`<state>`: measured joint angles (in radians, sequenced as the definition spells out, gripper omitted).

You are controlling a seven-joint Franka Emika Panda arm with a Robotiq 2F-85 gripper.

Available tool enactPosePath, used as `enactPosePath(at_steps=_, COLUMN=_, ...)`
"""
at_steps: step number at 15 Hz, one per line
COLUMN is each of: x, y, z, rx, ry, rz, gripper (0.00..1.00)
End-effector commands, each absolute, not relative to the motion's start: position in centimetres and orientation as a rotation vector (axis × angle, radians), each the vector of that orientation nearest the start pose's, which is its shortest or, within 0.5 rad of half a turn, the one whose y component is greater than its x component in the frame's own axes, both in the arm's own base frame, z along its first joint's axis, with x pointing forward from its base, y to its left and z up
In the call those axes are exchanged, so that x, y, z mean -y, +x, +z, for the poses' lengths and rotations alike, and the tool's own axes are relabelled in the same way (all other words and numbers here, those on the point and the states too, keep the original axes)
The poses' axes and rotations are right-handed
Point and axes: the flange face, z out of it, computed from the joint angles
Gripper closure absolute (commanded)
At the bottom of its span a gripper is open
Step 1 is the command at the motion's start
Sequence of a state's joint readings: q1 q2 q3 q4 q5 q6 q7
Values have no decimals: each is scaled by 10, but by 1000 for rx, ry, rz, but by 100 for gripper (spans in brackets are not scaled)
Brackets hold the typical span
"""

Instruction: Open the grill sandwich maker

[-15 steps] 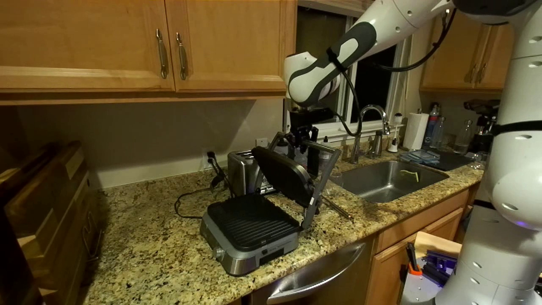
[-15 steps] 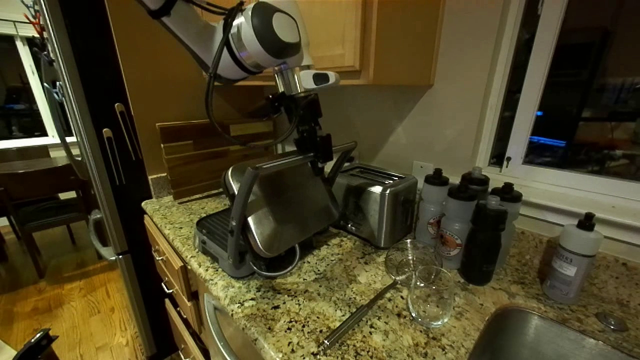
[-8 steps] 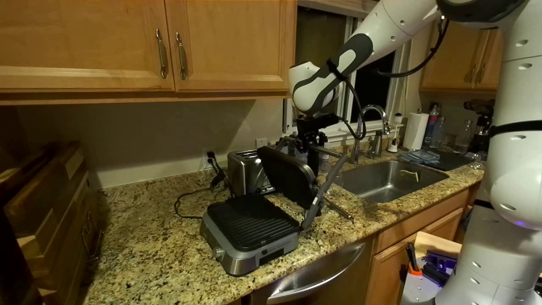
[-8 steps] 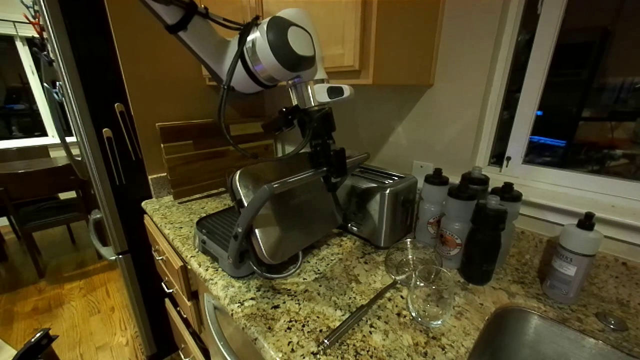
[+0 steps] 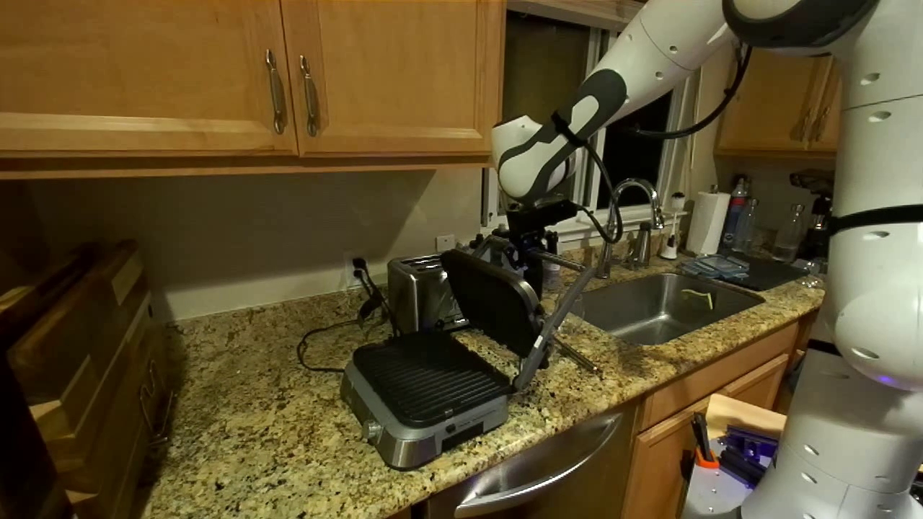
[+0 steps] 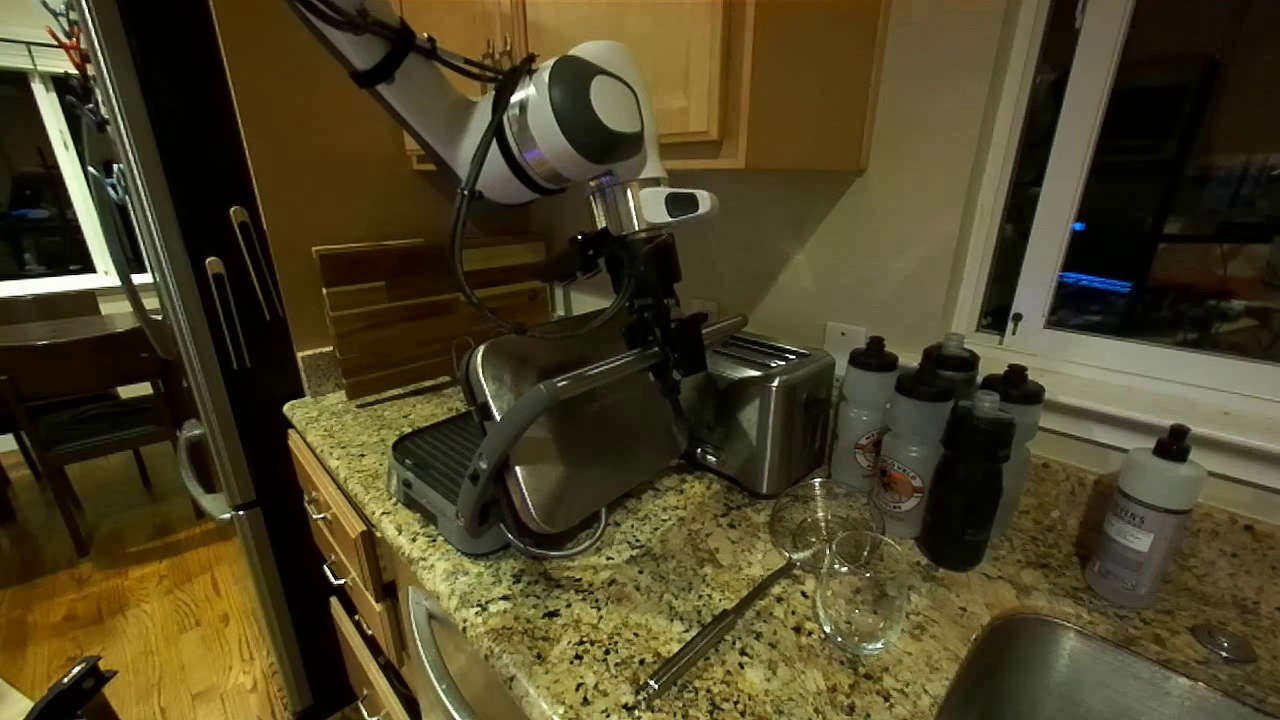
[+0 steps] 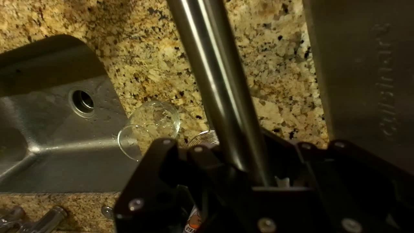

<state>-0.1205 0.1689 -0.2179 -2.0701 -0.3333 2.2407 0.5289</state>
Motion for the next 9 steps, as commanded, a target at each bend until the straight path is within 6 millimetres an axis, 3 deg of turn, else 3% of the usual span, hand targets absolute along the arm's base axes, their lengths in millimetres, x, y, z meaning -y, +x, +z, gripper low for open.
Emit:
enactPosePath(at_steps=1, x=185, y=542, z=340, rx=-1107, ry=-3263, rz=6, gripper=71)
enactPosePath(at_steps=9, x=176, y=531, z=371, rx=-1023, ry=-3439, rz=-72, gripper=20)
